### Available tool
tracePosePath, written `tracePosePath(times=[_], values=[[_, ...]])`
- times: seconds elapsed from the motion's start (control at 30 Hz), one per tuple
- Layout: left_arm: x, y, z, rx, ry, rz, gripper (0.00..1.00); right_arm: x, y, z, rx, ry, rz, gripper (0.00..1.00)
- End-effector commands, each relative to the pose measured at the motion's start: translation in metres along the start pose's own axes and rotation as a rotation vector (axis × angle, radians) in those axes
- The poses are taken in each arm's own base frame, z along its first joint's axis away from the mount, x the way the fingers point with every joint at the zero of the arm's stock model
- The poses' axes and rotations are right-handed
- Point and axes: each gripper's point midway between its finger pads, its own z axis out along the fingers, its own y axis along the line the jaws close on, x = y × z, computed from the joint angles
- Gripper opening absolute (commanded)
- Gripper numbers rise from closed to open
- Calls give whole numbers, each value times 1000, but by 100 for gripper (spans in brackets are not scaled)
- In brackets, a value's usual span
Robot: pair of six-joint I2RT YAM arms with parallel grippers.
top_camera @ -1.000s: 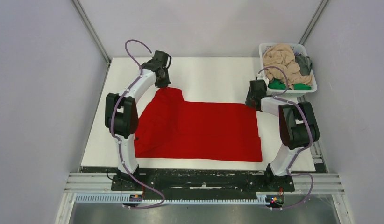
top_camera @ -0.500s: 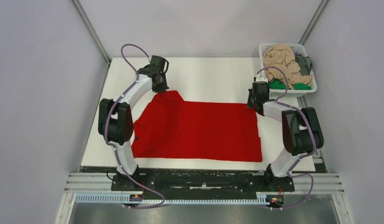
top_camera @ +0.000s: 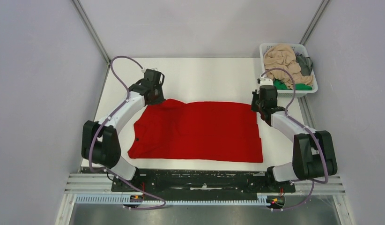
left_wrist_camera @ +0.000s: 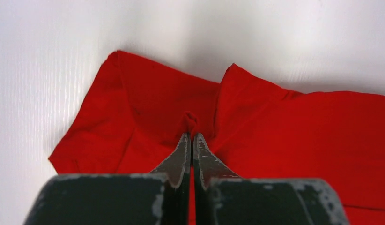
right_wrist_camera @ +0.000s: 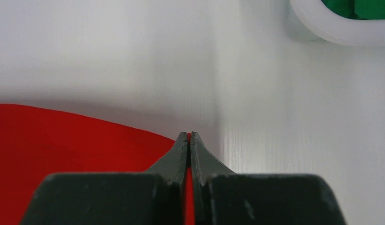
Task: Fold and stack the t-shirts
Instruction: Fold the other side of the tshirt into a rectangle
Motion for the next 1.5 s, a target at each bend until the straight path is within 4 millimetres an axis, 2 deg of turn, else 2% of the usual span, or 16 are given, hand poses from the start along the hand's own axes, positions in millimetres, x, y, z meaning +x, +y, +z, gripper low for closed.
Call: tracePosePath(times=[0.0,0.27,0.43,0.6,0.73,0.83,1.03,1.1,1.2,1.3,1.47], values=[[0,7,-27,-4,-91,-96,2,0,-1,-23,-20,-7,-29,0],[39,25,-55,2,-109,-171,2,20,1,-43,-37,44,-28,0],[70,40,-66,-11,-85,-216,2,19,2,-52,-40,38,-50,0],[101,45,-73,16,-56,-257,2,7,-2,-57,-8,12,-133,0],[115,53,-76,3,-40,-271,2,2,6,-63,-30,4,-186,0],[116,54,-80,6,-47,-279,2,-9,6,-71,-7,-29,-287,0],[117,51,-84,33,-46,-282,2,-53,9,-84,13,-184,-405,0],[117,52,-84,30,-45,-279,2,-57,9,-84,11,-208,-434,0],[118,51,-85,29,-37,-277,2,-42,5,-81,26,-156,-442,0],[122,50,-85,37,-23,-282,2,-16,1,-79,40,-88,-461,0],[145,51,-87,42,53,-310,3,20,-1,-82,43,-14,-455,4]])
